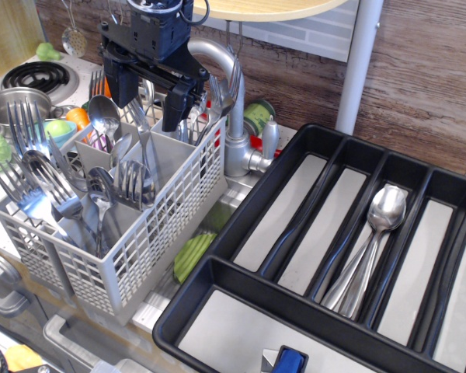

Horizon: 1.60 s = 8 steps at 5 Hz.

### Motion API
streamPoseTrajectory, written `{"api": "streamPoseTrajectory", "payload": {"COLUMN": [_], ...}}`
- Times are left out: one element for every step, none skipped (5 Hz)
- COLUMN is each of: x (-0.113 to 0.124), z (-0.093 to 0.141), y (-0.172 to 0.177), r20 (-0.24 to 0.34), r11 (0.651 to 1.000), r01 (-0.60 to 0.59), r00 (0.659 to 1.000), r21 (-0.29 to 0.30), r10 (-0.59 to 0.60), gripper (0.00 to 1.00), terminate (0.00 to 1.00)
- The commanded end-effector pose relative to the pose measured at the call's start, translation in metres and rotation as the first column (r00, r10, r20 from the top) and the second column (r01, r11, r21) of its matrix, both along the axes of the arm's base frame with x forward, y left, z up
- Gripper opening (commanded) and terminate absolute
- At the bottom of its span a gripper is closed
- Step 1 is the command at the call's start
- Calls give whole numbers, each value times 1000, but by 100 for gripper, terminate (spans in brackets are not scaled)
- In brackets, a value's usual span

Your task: Put big spoon from basket to tray

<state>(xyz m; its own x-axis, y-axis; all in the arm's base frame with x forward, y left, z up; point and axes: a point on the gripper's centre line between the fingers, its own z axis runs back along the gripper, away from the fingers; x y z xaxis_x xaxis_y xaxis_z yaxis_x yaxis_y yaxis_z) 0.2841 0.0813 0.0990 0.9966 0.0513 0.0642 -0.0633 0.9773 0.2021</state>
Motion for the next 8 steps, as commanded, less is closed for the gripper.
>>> {"api": "streamPoseTrajectory", "payload": {"x": [0, -5, -11, -13, -17, -21, -22, -23], "z": [0, -8, -17, -24, -31, -41, -49, -57], "y": [0, 8, 10, 12, 13, 15, 13, 13], "r20": [0, 3, 12, 28, 38, 48, 52, 73], "r11": [1000, 1000, 999, 998, 997, 994, 992, 992], "r01": [0, 3, 17, 26, 39, 65, 92, 105], "r00": [1000, 1000, 1000, 999, 999, 997, 995, 992], "r21": [0, -18, -36, -54, -60, -84, -82, -75], "r10": [0, -3, -17, -24, -37, -61, -88, -99], "gripper": [100, 100, 100, 100, 100, 100, 100, 100], "terminate": [0, 0, 0, 0, 0, 0, 0, 0]}}
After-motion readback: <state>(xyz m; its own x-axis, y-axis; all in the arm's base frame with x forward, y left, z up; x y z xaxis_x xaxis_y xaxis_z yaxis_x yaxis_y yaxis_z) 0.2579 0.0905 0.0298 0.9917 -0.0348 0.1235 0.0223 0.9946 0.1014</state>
